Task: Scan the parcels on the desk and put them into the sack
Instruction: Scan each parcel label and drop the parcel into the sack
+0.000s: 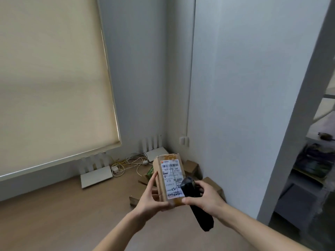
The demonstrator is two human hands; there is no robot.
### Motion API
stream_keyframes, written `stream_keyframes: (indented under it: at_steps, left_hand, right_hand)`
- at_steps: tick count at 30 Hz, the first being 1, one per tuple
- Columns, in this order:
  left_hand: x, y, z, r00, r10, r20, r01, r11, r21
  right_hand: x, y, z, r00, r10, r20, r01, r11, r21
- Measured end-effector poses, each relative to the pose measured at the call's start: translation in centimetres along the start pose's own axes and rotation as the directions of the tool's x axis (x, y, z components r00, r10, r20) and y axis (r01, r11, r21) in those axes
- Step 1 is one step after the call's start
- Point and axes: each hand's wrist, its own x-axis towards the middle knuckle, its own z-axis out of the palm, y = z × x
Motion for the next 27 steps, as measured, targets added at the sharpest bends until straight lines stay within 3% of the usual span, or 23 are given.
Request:
stream_keyframes:
  at_steps: [6,16,22,27]
  left_hand:
    - [-2.8,1.4,-0.4,0.989,0.012,-0.147,-0.028,0.994,-0.102]
    - [-5.3,3.4,-0.7,0.970,0.126,-0.209,-0.111,0.991,0.081]
    - [-6.1,3.7,-0.3,0.951,0.069,-0.302,-0.081,0.996,-0.027]
    - [-6.6,4.0,-0.2,0.934,0.103,-0.343,-0.100,0.995,0.027]
  right_hand:
    - [-2.8,-2.9,0.1,0.998,-0.041,0.043,0.044,0.997,-0.067]
    - [-4.1,-5.2,-1.3,0.985,-0.145,0.094,0.156,0.981,-0.118]
    - [-4.7,-5.9,-2.0,0.975,-0.186,0.118,0.202,0.969,-0.144]
    - [-4.7,-6.0,-2.5,0.974,-0.170,0.151,0.191,0.972,-0.139]
